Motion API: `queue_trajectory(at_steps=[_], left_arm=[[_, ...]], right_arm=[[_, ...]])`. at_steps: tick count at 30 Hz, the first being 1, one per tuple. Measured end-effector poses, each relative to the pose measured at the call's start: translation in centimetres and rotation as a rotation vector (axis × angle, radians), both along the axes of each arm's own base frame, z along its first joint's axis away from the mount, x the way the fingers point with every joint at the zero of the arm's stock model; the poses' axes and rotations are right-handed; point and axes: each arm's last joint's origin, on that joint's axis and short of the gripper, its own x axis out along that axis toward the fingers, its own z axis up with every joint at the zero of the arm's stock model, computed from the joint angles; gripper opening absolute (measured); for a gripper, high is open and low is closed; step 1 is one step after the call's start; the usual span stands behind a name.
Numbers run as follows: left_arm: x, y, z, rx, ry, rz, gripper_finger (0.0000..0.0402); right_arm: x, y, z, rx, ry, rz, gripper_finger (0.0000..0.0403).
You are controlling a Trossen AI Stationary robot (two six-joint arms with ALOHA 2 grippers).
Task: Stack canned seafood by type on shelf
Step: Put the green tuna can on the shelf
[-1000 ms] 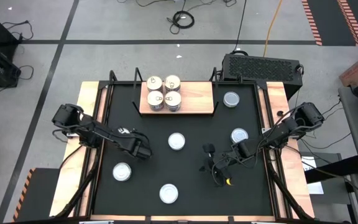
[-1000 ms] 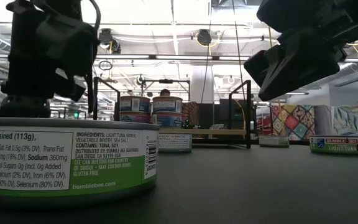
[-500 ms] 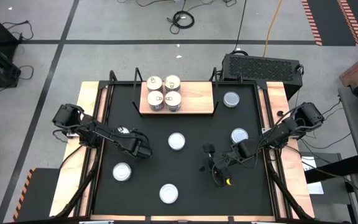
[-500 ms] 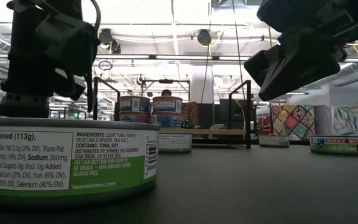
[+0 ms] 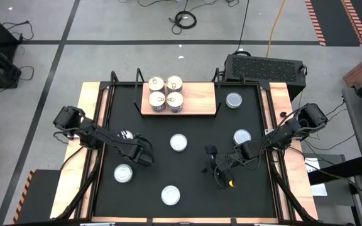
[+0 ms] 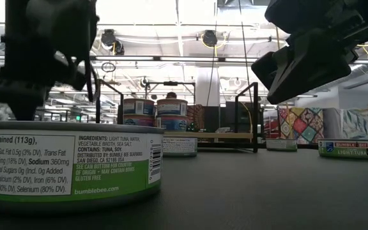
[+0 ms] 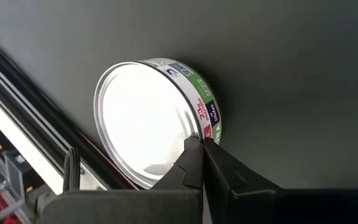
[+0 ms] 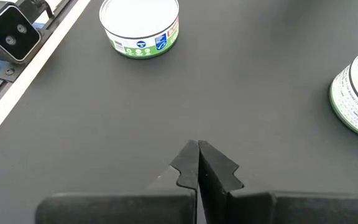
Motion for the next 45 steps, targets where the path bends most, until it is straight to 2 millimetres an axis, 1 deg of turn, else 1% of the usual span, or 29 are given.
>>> queue_trajectory(at_steps=[12,15,17,21,24,26,28,30,34,37,40,45], left_arm=[[2.6,-3.1,4.8,0.0,-0.184,-0.107,0.0],[3.7,-4.0,5.9,-0.007,-0.223,-0.134,0.0],[4.7,-4.7,6.4,-0.018,-0.225,-0.168,0.0],[7.8,-5.9,7.0,-0.005,-0.212,-0.273,0.0],[10.3,-6.3,7.4,0.026,-0.176,-0.353,0.0],[12.0,-6.2,7.6,0.051,-0.163,-0.404,0.0],[13.7,-5.8,7.8,0.066,-0.164,-0.452,0.0],[15.3,-5.2,7.9,0.083,-0.159,-0.488,0.0],[18.0,-3.2,8.1,0.105,-0.159,-0.551,0.0],[19.8,-1.4,8.1,0.114,-0.174,-0.59,0.0],[21.1,0.8,7.9,0.117,-0.175,-0.61,0.0],[22.9,4.5,7.7,0.141,-0.223,-0.642,0.0]], right_arm=[[0.0,0.0,0.0,0.0,0.0,0.0,0.0],[0.0,0.0,0.0,-0.002,0.004,0.0,0.0],[-0.1,-0.1,-0.1,-0.008,0.018,0.0,0.0],[-0.4,-0.2,-0.4,-0.026,0.059,-0.001,0.0],[-0.6,-0.3,-0.5,-0.039,0.079,-0.004,0.0],[-0.7,-0.3,-0.6,-0.046,0.092,-0.005,0.0],[-1.0,-0.5,-0.7,-0.066,0.126,-0.011,0.0],[-1.4,-0.8,-0.6,-0.092,0.151,-0.054,0.0],[-3.2,-1.9,-0.4,-0.118,0.137,-0.148,0.0],[-5.2,-2.8,-0.8,-0.093,0.112,-0.191,0.0],[-7.2,-3.7,-1.3,-0.034,0.065,-0.225,0.0],[-9.3,-4.6,-1.9,0.053,-0.031,-0.248,0.0]])
